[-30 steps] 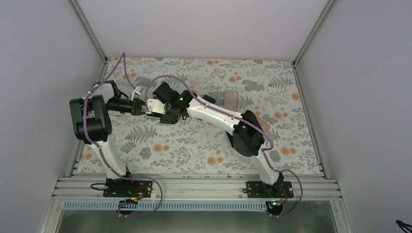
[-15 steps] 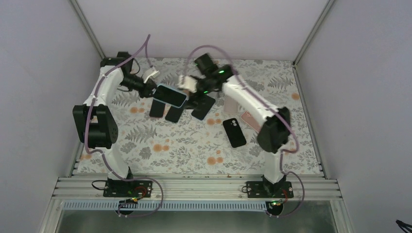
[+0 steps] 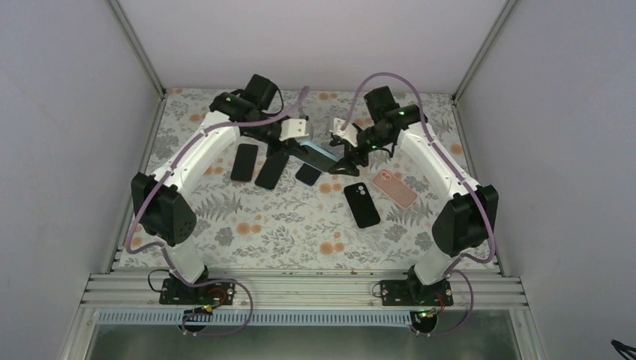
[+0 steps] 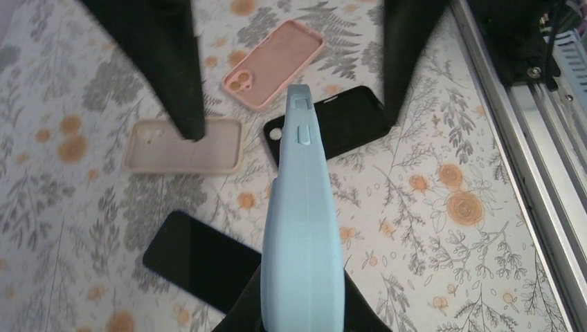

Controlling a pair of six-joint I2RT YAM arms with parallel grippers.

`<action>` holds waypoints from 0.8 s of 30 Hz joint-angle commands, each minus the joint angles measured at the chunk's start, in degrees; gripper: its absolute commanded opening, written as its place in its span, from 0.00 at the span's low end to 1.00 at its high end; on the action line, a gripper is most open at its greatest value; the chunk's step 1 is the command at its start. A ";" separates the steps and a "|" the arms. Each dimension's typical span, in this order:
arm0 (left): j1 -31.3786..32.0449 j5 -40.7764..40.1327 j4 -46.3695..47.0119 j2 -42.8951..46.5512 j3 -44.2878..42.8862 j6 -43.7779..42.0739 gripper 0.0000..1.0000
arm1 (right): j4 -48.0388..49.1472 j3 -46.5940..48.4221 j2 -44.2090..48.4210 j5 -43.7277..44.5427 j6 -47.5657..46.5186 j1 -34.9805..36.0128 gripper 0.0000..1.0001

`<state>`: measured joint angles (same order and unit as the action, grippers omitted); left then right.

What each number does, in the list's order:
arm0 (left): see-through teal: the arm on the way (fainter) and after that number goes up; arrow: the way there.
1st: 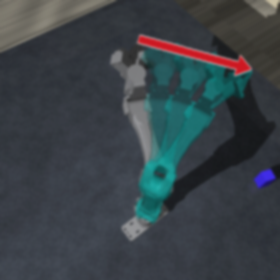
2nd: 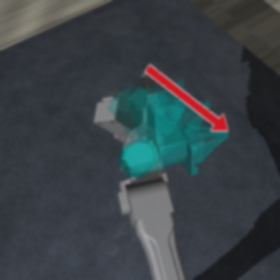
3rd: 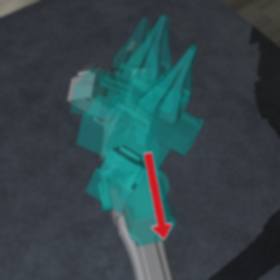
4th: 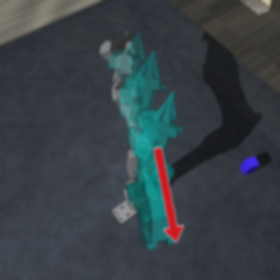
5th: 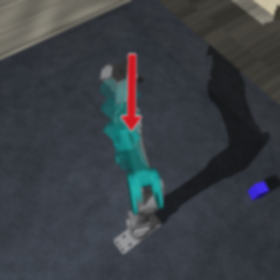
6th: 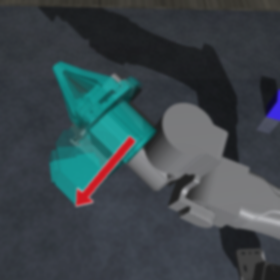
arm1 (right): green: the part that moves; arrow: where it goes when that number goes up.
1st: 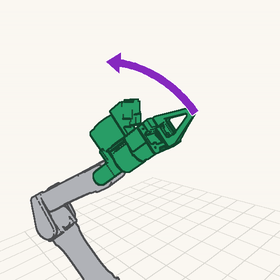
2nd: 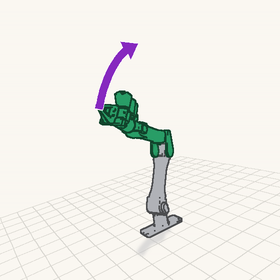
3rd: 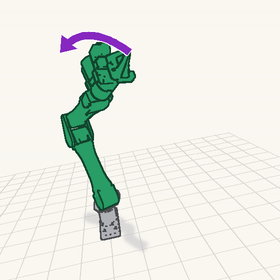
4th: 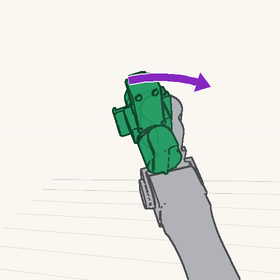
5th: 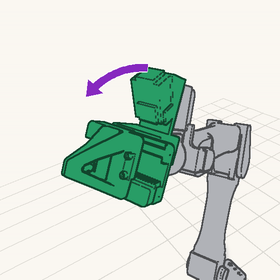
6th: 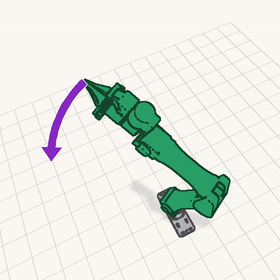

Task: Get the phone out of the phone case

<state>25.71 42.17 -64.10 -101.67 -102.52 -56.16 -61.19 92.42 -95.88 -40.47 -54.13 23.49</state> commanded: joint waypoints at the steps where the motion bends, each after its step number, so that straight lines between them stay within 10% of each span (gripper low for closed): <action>1: 3.08 0.97 7.14 6.51 2.52 -3.49 0.02 | -2.46 -3.01 2.97 -6.27 -5.15 -4.90 0.95; 24: 4.55 2.83 5.94 13.51 7.47 -4.47 0.02 | -1.95 -8.73 5.43 -9.57 -6.75 -10.04 0.85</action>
<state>29.89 41.17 -59.05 -90.94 -94.78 -60.38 -65.60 84.05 -89.91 -47.51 -62.17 14.00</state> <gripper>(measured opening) 0.116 0.858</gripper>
